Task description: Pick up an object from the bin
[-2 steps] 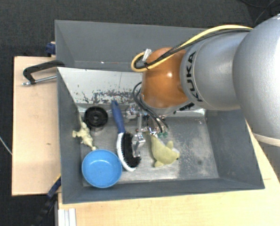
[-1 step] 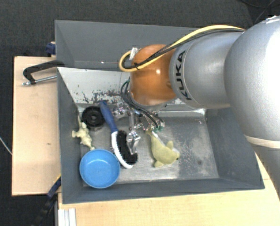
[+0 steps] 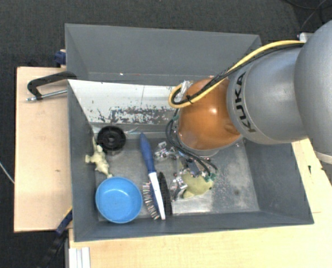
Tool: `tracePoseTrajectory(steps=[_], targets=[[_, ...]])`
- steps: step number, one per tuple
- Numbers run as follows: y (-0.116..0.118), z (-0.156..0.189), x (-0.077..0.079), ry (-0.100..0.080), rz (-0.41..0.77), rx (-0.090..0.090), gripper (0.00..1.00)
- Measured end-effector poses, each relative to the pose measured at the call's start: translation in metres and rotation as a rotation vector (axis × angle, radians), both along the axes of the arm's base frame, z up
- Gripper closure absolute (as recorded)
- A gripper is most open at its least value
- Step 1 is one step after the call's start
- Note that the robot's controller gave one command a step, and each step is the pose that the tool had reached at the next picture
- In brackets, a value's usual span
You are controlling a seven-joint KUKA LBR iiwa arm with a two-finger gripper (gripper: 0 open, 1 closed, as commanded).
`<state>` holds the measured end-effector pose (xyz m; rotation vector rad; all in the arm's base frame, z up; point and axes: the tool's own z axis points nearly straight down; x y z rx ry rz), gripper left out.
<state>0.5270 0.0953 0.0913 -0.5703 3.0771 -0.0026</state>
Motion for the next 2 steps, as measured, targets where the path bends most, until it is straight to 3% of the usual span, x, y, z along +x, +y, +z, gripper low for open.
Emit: tracePoseTrajectory(steps=[1, 2], targets=[[0.021, 0.006, -0.029, -0.004, 0.321, -0.005, 0.0], [0.055, 0.015, -0.027, 0.004, 0.398, -0.001, 0.0]])
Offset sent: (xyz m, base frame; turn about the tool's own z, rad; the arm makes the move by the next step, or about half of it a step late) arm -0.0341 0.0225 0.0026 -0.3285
